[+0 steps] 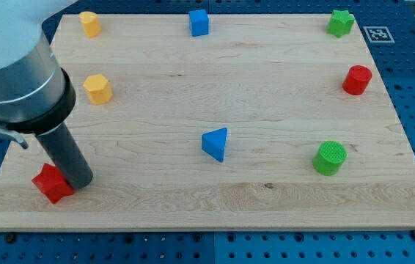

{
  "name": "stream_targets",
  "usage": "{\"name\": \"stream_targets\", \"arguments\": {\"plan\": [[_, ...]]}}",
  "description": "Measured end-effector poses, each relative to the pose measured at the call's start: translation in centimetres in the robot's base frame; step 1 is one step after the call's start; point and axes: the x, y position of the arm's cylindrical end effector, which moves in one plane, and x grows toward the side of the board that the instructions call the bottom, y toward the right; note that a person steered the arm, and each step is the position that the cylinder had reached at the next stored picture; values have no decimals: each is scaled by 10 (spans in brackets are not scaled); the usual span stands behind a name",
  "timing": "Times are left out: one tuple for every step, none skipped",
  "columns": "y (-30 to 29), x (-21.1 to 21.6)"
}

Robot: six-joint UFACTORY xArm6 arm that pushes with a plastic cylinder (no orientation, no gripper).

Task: Nudge the blue triangle right a bit

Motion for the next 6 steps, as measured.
{"name": "stream_targets", "arguments": {"plan": [[-9,5],[-10,5],[-10,5],[14,3],[64,-9],[113,-22]]}}
